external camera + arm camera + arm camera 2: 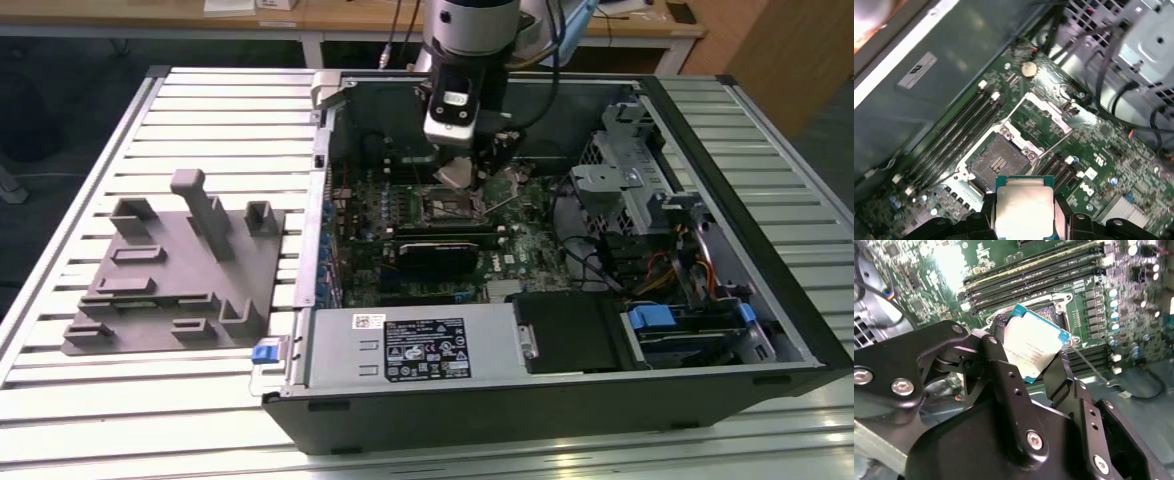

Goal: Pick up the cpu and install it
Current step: 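Place the cpu into insertion slot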

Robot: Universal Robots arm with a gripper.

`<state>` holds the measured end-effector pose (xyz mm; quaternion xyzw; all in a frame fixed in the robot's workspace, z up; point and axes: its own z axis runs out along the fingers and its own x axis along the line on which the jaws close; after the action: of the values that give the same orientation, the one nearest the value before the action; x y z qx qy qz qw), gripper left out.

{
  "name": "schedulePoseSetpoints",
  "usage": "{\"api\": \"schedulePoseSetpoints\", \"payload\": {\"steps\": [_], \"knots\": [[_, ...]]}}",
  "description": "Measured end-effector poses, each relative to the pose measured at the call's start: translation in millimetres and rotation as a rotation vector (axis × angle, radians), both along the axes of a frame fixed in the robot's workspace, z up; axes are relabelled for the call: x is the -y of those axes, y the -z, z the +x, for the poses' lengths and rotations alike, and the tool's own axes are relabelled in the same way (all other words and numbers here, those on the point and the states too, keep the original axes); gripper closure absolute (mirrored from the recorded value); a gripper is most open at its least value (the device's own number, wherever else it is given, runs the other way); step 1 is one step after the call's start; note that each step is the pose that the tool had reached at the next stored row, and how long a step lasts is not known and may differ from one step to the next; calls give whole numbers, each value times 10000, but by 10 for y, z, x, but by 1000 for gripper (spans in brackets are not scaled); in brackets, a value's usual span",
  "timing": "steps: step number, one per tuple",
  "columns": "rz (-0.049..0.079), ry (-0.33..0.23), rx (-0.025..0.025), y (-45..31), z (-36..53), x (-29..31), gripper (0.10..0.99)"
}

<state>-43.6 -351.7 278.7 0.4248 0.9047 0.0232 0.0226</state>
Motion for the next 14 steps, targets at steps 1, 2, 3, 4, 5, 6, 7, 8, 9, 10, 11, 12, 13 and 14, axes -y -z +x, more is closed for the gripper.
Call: {"api": "schedulePoseSetpoints", "payload": {"steps": [1, 2, 3, 4, 5, 6, 7, 8, 9, 10, 11, 12, 13, 14], "knots": [[1, 179, 1, 1, 0, 0, 541], [1, 359, 0, 2, 0, 0, 541], [1, 538, 0, 3, 0, 0, 541], [1, 719, 0, 4, 0, 0, 541], [0, 899, 0, 4, 0, 0, 541], [0, 1088, 0, 6, 0, 0, 541], [1, 1269, 0, 7, 0, 0, 541], [0, 1448, 0, 8, 0, 0, 541], [0, 1629, 0, 8, 0, 0, 541], [1, 1808, 0, 10, 0, 0, 541], [1, 1994, 0, 11, 0, 0, 541], [1, 2175, 0, 11, 0, 0, 541], [1, 2364, 0, 13, 0, 0, 541], [1, 2544, 0, 13, 0, 0, 541]]}}
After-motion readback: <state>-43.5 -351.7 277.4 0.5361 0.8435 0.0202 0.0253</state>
